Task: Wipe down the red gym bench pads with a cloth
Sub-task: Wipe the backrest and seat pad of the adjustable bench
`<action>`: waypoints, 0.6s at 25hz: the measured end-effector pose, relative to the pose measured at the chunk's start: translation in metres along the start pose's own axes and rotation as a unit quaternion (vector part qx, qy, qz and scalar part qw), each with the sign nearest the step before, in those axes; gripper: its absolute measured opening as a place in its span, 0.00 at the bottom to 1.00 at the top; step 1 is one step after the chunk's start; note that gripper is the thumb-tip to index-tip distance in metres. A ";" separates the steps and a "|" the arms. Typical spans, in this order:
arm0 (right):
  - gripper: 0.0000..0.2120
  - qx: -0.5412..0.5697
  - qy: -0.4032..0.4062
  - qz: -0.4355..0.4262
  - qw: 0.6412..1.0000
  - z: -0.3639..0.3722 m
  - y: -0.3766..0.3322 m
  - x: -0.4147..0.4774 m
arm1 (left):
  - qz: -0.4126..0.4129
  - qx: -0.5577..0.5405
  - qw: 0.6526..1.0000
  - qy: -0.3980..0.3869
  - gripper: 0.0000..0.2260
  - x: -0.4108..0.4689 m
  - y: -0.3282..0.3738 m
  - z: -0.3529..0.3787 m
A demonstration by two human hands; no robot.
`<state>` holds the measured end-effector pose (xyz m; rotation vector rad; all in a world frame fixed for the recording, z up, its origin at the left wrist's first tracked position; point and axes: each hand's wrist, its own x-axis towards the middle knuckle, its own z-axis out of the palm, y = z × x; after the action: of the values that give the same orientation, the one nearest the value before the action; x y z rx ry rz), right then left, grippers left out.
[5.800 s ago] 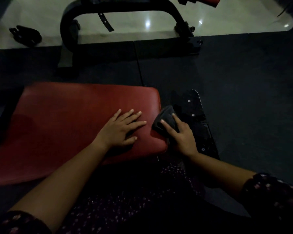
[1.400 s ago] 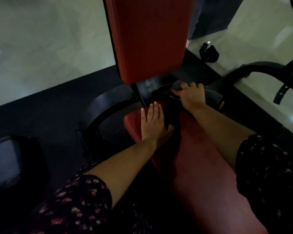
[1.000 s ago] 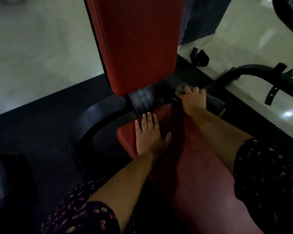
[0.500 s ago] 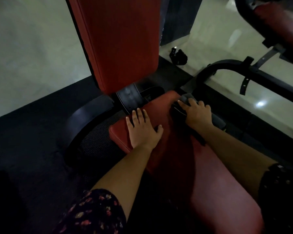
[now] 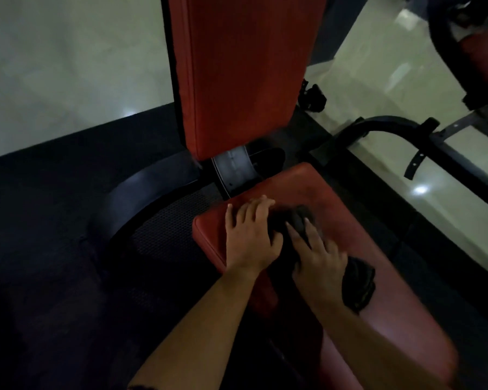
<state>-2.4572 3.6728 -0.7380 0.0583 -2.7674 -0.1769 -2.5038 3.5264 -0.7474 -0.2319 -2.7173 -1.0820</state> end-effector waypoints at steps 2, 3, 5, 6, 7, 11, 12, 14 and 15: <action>0.30 0.023 -0.069 0.039 0.997 -0.014 -0.008 -0.002 | -0.006 -0.064 0.997 -0.031 0.28 -0.001 -0.002 -0.004; 0.30 0.038 -0.140 0.077 0.986 -0.021 -0.007 0.010 | -0.019 -0.100 0.993 -0.052 0.28 -0.001 -0.001 -0.009; 0.34 0.042 -0.299 0.093 0.949 -0.036 -0.003 0.035 | -0.050 -0.116 0.984 -0.128 0.26 0.001 -0.003 -0.027; 0.35 0.044 -0.347 0.069 0.934 -0.048 -0.001 0.042 | -0.053 -0.078 0.979 -0.182 0.25 0.004 -0.003 -0.041; 0.35 0.042 -0.382 0.036 0.922 -0.059 0.001 0.044 | -0.038 -0.025 0.975 -0.219 0.25 0.010 0.001 -0.056; 0.30 0.077 -0.524 -0.003 0.848 -0.108 0.015 0.044 | 0.046 0.078 0.958 -0.274 0.24 0.037 0.034 -0.121; 0.30 0.080 -0.527 -0.002 0.846 -0.123 0.017 0.042 | 0.042 0.083 0.948 -0.304 0.24 0.038 0.044 -0.138; 0.31 0.097 -0.494 0.005 0.864 -0.164 0.017 0.050 | -0.004 0.089 0.929 -0.360 0.24 0.036 0.057 -0.176; 0.31 0.108 -0.479 0.014 0.871 -0.187 0.017 0.058 | -0.027 0.089 0.923 -0.374 0.24 0.034 0.065 -0.195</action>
<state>-2.4438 3.6646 -0.5426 -0.0248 -3.7719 0.1741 -2.4962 3.4401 -0.5577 -0.6638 -3.4843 -0.8665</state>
